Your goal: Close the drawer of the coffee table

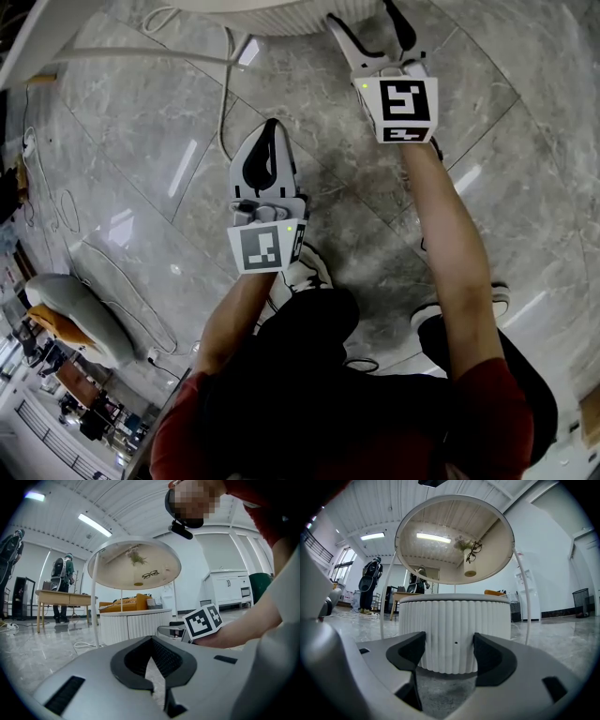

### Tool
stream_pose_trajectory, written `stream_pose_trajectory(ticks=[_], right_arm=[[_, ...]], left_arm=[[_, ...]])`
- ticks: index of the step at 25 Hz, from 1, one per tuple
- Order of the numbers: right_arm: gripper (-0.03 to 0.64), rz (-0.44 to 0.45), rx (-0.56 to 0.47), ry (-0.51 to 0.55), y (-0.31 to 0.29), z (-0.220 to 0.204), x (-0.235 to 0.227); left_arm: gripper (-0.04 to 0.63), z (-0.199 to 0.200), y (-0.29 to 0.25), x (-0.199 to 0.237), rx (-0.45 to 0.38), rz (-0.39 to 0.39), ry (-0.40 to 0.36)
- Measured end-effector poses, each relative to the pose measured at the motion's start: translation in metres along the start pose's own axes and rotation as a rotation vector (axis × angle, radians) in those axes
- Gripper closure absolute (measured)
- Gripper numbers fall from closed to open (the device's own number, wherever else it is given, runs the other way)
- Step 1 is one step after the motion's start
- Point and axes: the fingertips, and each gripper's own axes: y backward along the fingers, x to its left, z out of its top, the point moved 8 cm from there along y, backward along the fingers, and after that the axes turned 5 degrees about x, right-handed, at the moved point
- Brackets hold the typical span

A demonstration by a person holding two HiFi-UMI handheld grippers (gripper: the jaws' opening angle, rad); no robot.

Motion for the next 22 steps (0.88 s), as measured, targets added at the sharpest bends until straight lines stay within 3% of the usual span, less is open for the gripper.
stream_pose_trajectory(ticks=[14, 22], right_arm=[[0.299, -0.034, -0.005, -0.033, 0.035, -0.004, -0.013], [0.299, -0.069, 0.006, -0.146, 0.083, -0.021, -0.005]], left_arm=[[0.583, 0.004, -0.001, -0.004, -0.012, -0.007, -0.015], [0.583, 0.003, -0.001, -0.005, -0.011, -0.014, -0.021]])
